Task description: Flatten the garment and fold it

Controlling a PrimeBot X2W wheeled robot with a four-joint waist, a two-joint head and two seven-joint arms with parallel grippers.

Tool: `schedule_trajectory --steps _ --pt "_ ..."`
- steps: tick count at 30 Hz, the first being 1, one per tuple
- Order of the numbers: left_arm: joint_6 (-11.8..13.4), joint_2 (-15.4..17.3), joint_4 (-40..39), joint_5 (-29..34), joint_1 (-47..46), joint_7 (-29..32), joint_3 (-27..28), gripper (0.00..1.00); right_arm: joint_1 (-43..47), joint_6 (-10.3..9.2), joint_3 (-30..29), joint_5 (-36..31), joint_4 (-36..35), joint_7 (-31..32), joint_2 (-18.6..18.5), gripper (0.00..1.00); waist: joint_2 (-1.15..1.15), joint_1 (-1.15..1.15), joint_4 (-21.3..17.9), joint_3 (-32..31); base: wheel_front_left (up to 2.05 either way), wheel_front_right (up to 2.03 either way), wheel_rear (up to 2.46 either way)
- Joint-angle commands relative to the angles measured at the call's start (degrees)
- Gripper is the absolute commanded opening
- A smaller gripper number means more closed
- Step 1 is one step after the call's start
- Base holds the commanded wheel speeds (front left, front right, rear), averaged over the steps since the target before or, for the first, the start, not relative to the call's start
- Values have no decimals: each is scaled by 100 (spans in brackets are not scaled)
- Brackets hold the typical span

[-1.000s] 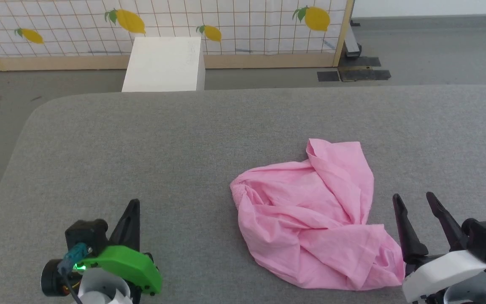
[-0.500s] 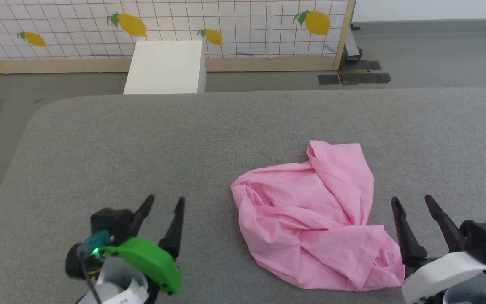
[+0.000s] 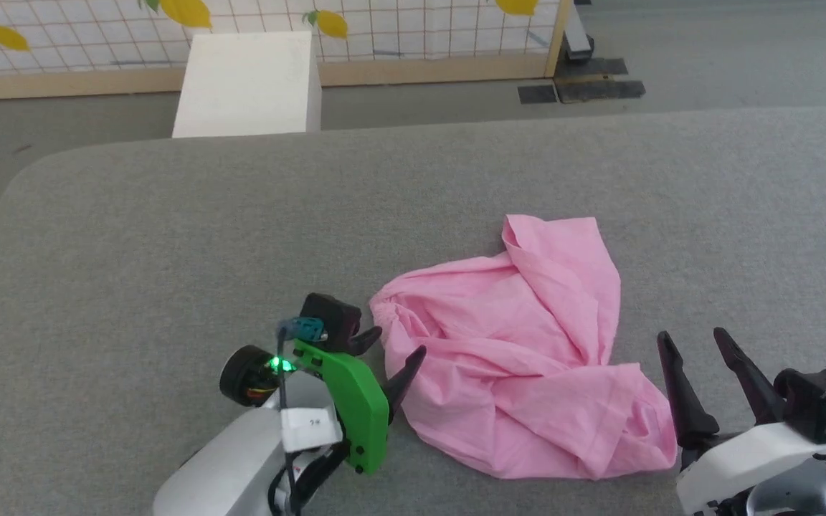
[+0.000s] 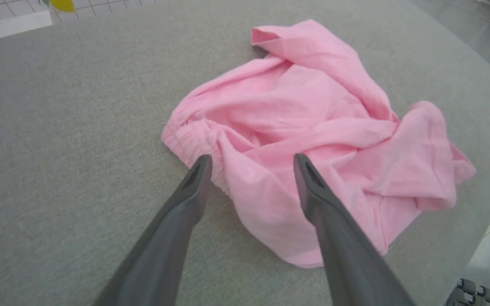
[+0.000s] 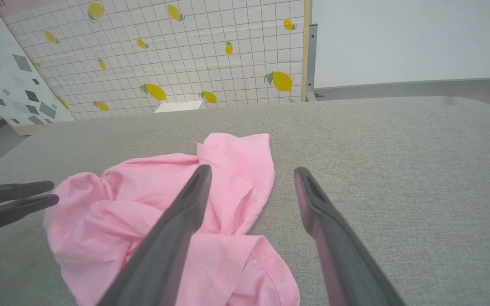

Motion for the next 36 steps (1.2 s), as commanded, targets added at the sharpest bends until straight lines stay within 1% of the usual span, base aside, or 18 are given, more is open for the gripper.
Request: schedule_trajectory --steps 1,6,9,12,13,14,15,16,18,20,22,24,26,28,31,33,35,36 --pt "-62 -19 208 42 -168 90 -57 100 -96 -8 16 31 24 -18 12 100 41 0 -154 174 0 0 0" --pt "-287 -78 970 49 -460 540 -292 100 -149 -8 17 71 106 -56 12 100 41 0 -283 358 0 0 0" --pt "-424 -95 1332 38 -561 943 -502 100 -178 -8 42 98 168 -75 12 100 41 0 -327 417 0 0 0" --pt "-572 -88 1648 19 -619 1470 -795 100 -215 -8 72 128 228 -105 12 100 41 0 -350 468 0 0 0" --pt "-611 -86 1708 -1 -625 1587 -866 96 -227 -8 81 150 247 -114 12 100 41 0 -356 477 0 0 0" --pt "-648 -75 1763 -7 -639 1693 -946 62 -242 -8 89 169 267 -128 12 100 41 0 -361 487 0 0 0" --pt "-673 -62 1788 -8 -650 1736 -997 22 -253 -8 94 176 285 -137 12 100 41 0 -362 491 0 0 0" --pt "-696 -45 1800 -22 -656 1746 -1033 0 -263 -8 97 188 313 -146 12 100 41 0 -360 490 0 0 0" --pt "-716 -6 1744 -26 -684 1634 -1024 0 -266 -8 79 205 361 -169 12 100 41 0 -321 469 0 0 0" --pt "-686 57 1629 2 -719 1406 -935 0 -250 -8 52 223 410 -189 12 100 41 0 -257 435 0 0 0" --pt "-606 155 1434 23 -720 1164 -812 0 -239 -8 41 240 460 -202 12 100 41 0 -185 379 0 0 0" --pt "-458 284 1147 12 -652 923 -648 0 -222 -8 41 255 504 -213 12 100 41 0 -111 293 0 0 0" --pt "-261 464 798 -13 -506 740 -479 0 -188 -8 17 263 524 -226 12 100 41 0 -23 230 0 0 0" --pt "-10 687 414 -63 -266 598 -299 0 -152 -8 8 280 538 -239 12 100 41 0 56 164 0 0 0" --pt "465 1073 -161 -208 256 469 4 0 -87 -8 -22 292 545 -237 12 100 41 0 191 81 0 0 0" --pt "748 1281 -464 -336 605 422 187 0 -49 -8 -38 291 530 -228 12 100 41 0 258 57 0 0 0" --pt "1085 1497 -777 -533 1069 358 415 0 -11 -8 -56 275 509 -206 12 100 41 0 337 18 0 0 0" --pt "1200 1564 -869 -619 1251 335 496 0 2 -8 -64 269 496 -197 12 100 41 0 367 11 0 0 0"
